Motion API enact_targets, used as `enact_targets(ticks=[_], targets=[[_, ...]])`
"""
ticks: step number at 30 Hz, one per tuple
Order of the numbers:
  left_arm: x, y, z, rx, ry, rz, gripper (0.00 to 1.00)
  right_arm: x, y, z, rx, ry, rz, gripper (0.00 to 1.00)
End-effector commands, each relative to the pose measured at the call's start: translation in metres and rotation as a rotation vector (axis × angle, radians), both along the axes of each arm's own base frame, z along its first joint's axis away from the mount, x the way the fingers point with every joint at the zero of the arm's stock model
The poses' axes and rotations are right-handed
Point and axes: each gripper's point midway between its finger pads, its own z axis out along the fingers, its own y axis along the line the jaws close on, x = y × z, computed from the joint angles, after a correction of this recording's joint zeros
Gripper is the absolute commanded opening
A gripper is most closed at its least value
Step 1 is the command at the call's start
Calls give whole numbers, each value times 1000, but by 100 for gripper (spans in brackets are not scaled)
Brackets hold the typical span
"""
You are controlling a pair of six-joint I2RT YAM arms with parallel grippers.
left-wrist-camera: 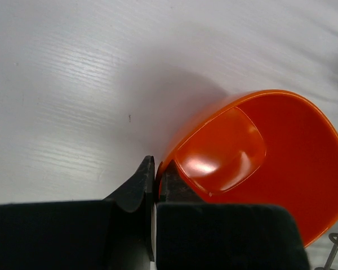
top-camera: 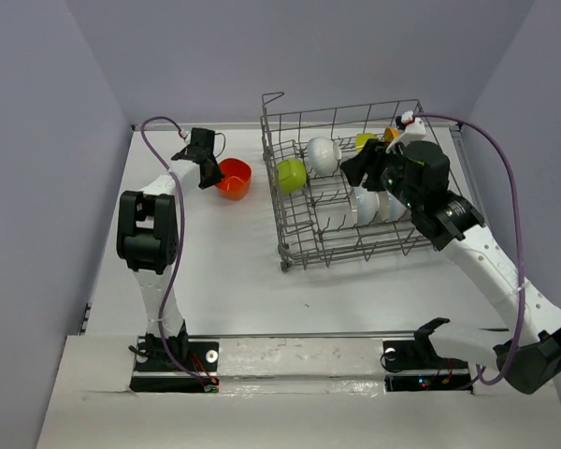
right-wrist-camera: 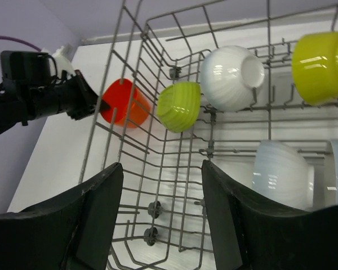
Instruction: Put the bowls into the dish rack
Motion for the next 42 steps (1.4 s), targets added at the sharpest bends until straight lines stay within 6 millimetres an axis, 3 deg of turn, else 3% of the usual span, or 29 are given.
enact_targets(ticks=[1, 4, 5, 6, 7, 8, 10, 11, 12, 13, 14, 16, 17, 20, 21, 23, 28, 31, 42], targets=[[0, -3, 51, -12, -105, -17, 0, -10, 32, 54, -36, -115, 218, 62], [-6, -3, 91, -3, -172, -20, 0, -19, 64, 59, -51, -127, 330, 61], [-9, -1, 112, 7, -199, -15, 0, -20, 79, 47, -86, -99, 346, 61], [-11, -1, 122, 9, -209, -21, 0, -14, 77, 46, -109, -98, 325, 61], [-15, 0, 131, 26, -219, -16, 0, -23, 93, 46, -137, -109, 364, 61], [-19, 2, 148, 40, -244, -21, 0, -22, 98, 53, -149, -128, 354, 61], [-27, 7, 168, 73, -253, -19, 0, -23, 115, 48, -200, -133, 367, 61], [-35, 7, 185, 96, -266, -30, 0, -33, 129, 60, -206, -166, 377, 61], [-39, 9, 192, 121, -273, -21, 0, -37, 137, 60, -228, -173, 384, 62], [-45, 10, 198, 134, -275, -30, 0, -49, 160, 55, -270, -191, 436, 62], [-52, 9, 211, 146, -292, -44, 0, -49, 163, 66, -288, -223, 400, 63], [-66, 11, 217, 170, -289, -47, 0, -55, 184, 59, -372, -258, 419, 64], [-77, 11, 220, 176, -293, -61, 0, -68, 197, 66, -383, -288, 419, 66], [-99, 12, 231, 171, -322, -73, 0, -74, 218, 58, -518, -374, 410, 66], [-106, 9, 224, 173, -309, -102, 0, -85, 229, 58, -557, -423, 432, 66], [-122, 10, 228, 176, -323, -122, 0, -85, 241, 50, -616, -456, 425, 66], [-150, 11, 241, 180, -344, -151, 0, -89, 253, 52, -659, -549, 431, 66], [-164, 2, 246, 178, -359, -188, 0, -99, 261, 41, -718, -617, 475, 67], [-183, -19, 252, 173, -374, -225, 0, -100, 280, 17, -812, -654, 504, 66]])
